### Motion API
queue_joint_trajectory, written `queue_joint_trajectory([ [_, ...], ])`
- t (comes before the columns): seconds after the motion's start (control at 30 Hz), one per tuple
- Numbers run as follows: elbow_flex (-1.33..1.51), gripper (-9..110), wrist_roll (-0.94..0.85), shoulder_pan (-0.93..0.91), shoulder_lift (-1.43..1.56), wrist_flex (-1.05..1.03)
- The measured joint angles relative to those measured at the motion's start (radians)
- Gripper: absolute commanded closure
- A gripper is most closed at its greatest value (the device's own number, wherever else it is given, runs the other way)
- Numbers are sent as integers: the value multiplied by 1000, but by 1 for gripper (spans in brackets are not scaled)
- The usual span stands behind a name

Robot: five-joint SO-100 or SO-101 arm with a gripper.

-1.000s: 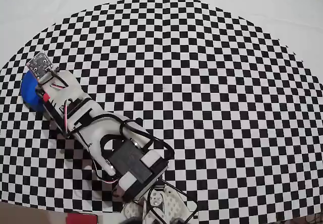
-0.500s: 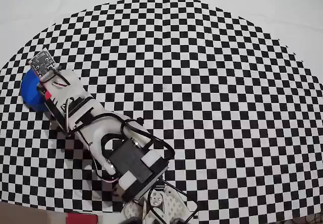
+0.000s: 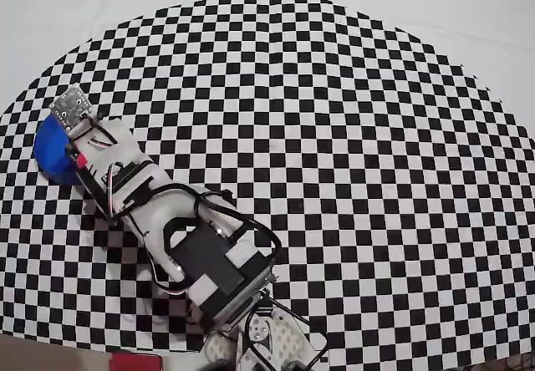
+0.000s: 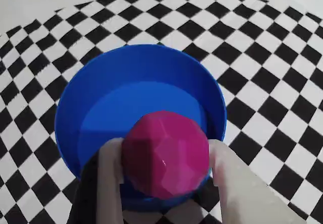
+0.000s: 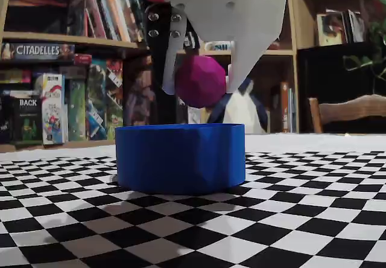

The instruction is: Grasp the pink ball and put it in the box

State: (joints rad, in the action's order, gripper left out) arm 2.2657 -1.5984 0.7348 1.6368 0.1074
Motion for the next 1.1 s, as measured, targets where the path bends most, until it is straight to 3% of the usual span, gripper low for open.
queue_joint_trajectory([
  [1.1, -156, 95, 0, 9, -135, -28],
])
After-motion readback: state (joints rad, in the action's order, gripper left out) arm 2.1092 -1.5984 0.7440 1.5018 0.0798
